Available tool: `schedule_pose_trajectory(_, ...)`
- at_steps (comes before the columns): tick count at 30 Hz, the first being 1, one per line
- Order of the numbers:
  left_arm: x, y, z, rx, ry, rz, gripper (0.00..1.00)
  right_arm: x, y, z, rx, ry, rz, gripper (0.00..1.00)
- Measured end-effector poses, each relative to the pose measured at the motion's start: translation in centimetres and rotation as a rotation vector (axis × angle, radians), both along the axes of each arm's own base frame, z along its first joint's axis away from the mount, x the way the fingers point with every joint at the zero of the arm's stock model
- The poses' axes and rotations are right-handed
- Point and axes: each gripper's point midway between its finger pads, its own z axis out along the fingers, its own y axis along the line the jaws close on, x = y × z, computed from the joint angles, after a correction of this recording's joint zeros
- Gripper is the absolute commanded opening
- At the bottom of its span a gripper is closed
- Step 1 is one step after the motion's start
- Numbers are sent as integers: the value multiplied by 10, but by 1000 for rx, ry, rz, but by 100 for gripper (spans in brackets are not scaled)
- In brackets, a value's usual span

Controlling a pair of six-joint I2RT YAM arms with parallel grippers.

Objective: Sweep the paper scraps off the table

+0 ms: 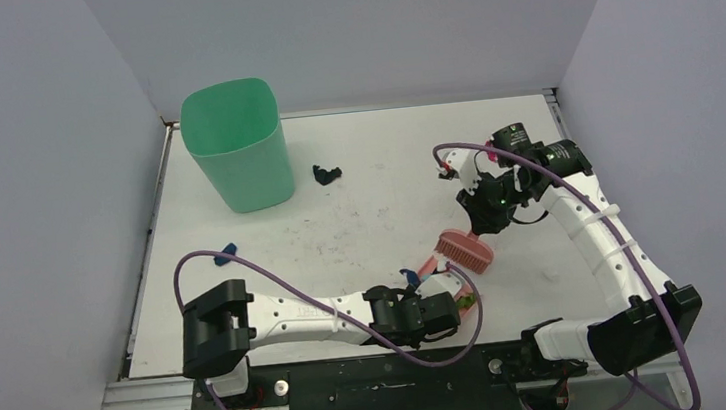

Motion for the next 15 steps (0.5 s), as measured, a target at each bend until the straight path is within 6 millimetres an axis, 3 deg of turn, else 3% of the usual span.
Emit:
schedule_pose_trajectory(5,6,9,8,-32,-41,17,0,9,-5,18,-13,-61,-4,5)
schedule_pose_trajectory(15,12,13,15,-67,-78,37,0,26,-15,34,5,-119,-90,5)
